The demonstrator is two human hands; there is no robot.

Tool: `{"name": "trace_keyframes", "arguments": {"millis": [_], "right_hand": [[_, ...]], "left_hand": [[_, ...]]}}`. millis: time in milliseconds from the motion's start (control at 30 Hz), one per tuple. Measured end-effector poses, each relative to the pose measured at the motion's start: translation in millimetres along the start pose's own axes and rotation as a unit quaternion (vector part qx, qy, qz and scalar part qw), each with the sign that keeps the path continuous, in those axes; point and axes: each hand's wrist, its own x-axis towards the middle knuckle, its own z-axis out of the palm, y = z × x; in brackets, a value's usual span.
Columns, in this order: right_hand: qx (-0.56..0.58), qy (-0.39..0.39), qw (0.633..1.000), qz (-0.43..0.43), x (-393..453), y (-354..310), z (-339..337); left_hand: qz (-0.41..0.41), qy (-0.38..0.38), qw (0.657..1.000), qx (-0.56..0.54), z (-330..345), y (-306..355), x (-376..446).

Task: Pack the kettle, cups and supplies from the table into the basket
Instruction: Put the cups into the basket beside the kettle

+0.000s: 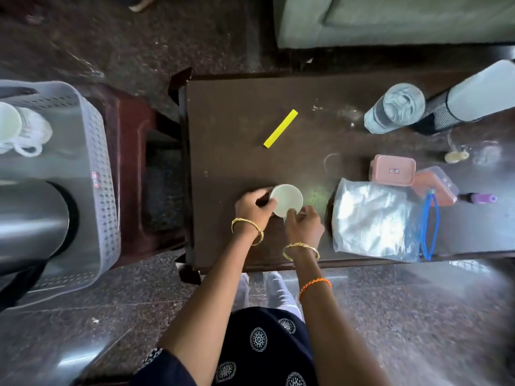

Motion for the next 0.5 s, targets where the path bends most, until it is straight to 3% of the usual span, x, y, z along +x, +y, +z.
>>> {"name": "trace_keyframes", "arguments": {"millis": [100, 267, 367, 500], "right_hand": [[-0.017, 0.016, 0.999, -0.024, -7.5, -11.3, 0.5], [-0.02, 0.007, 0.992, -0.121, -22.5, -55.4, 7.8], [-0.016, -0.019, 0.979, -0.2, -35.1, -103.8, 20.8], [0.012, -0.108, 0.942, -0.318, -68.3, -182.8, 52.7]], "left_hand": [[0.024, 0.028, 0.999, -0.011, -10.7, -0.3, -5.5], [0.018, 0.108, 0.979, -0.17, -49.9, 10.9, -15.2], [0.008, 0.182, 0.938, -0.296, -91.2, 22.3, -14.7], [0.019, 0.293, 0.853, -0.431, -167.0, 30.7, -13.5]]}}
